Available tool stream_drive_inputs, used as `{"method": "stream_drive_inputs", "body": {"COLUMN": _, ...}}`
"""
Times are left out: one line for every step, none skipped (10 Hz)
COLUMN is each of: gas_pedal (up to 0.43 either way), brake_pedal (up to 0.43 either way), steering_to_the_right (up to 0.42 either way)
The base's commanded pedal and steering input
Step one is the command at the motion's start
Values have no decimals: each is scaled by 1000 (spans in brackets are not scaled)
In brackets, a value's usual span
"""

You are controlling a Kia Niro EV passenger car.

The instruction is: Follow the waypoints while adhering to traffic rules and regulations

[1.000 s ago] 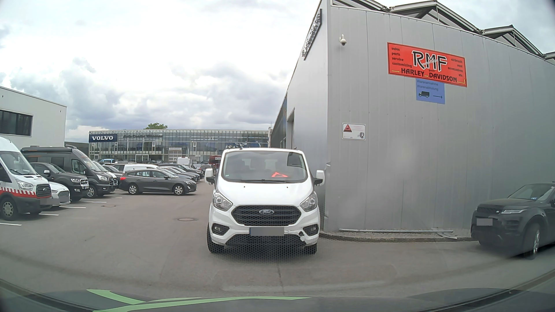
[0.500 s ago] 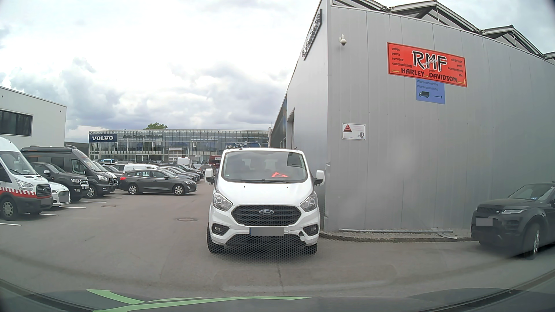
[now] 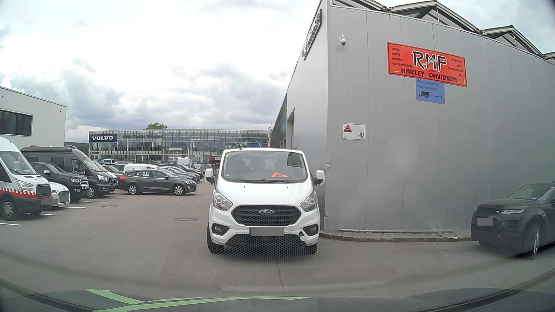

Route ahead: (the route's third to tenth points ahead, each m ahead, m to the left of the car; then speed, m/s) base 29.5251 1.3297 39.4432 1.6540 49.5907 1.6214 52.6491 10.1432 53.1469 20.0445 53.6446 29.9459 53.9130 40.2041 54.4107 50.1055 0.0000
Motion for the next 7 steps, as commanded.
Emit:
{"method": "stream_drive_inputs", "body": {"gas_pedal": 0, "brake_pedal": 518, "steering_to_the_right": -12}}
{"method": "stream_drive_inputs", "body": {"gas_pedal": 0, "brake_pedal": 518, "steering_to_the_right": -12}}
{"method": "stream_drive_inputs", "body": {"gas_pedal": 0, "brake_pedal": 518, "steering_to_the_right": -12}}
{"method": "stream_drive_inputs", "body": {"gas_pedal": 0, "brake_pedal": 518, "steering_to_the_right": -12}}
{"method": "stream_drive_inputs", "body": {"gas_pedal": 0, "brake_pedal": 518, "steering_to_the_right": -12}}
{"method": "stream_drive_inputs", "body": {"gas_pedal": 0, "brake_pedal": 518, "steering_to_the_right": -12}}
{"method": "stream_drive_inputs", "body": {"gas_pedal": 0, "brake_pedal": 518, "steering_to_the_right": -12}}
